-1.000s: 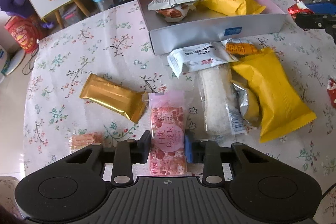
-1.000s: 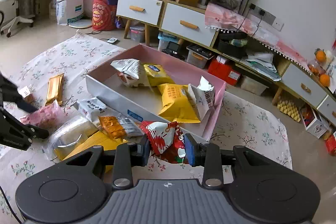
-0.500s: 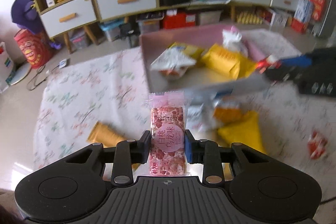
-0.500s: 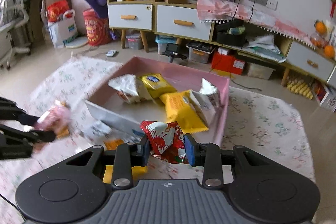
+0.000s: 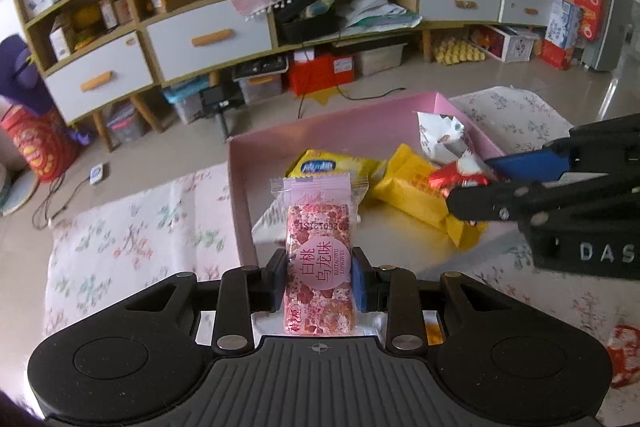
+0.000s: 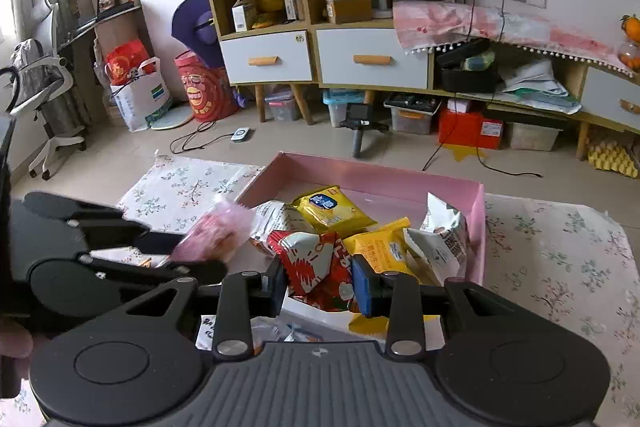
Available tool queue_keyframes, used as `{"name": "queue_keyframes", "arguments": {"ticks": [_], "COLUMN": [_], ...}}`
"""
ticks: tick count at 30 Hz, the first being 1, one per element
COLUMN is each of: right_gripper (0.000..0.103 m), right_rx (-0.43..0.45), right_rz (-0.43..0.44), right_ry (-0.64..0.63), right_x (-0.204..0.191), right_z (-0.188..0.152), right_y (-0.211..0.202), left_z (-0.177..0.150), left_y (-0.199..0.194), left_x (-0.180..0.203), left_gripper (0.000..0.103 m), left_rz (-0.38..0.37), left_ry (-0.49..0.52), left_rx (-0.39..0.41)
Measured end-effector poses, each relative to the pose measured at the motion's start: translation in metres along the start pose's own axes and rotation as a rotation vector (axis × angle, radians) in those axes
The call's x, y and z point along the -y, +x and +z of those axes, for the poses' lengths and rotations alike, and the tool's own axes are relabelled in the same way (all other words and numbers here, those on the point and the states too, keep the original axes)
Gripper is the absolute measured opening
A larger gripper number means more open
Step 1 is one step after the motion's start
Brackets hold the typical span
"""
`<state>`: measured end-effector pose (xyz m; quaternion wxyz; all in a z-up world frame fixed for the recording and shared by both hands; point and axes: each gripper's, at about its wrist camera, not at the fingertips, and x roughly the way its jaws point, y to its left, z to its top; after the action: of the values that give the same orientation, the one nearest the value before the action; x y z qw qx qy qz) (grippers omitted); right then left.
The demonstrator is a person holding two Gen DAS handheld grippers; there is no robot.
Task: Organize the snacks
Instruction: 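Carry the pink bag and red wrapper into the pink box and open both grippers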
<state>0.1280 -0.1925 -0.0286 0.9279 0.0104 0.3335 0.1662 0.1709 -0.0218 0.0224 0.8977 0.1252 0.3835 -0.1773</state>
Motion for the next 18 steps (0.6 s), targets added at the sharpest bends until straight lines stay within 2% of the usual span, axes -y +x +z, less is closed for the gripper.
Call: {"name": "queue_keyframes", "arguments": {"ticks": [8,13,16,18], "right_gripper": [0.01,0.012,0.019,0.031], "right_rx": [-0.034,-0.033,-0.03,-0.031], "right_rz": [-0.002,0.013,0.002,-0.01], "right_ry": [0.018,0.014,0.012,0.022], "right_x": [0.01,0.011,0.012,0.015], "right_z": [-0.004,-0.004,-0.004,-0.004], "right_y": [0.022,0.025,0.024,0.023], "left_z": [0.006,0.005,0.002,0.001], "left_y": [0.027,0.032,0.031,0.031], "left_x": [0.001,0.0,-0.001,-0.002], "left_gripper": [0.029,0.029,0.033,0.036], "left_rz": [-0.032,-0.071,-0.075,-0.087], "left_ry": [-0.003,-0.007,-0.009,-0.019], "left_rx": [-0.006,0.035,0.077,0.076]}}
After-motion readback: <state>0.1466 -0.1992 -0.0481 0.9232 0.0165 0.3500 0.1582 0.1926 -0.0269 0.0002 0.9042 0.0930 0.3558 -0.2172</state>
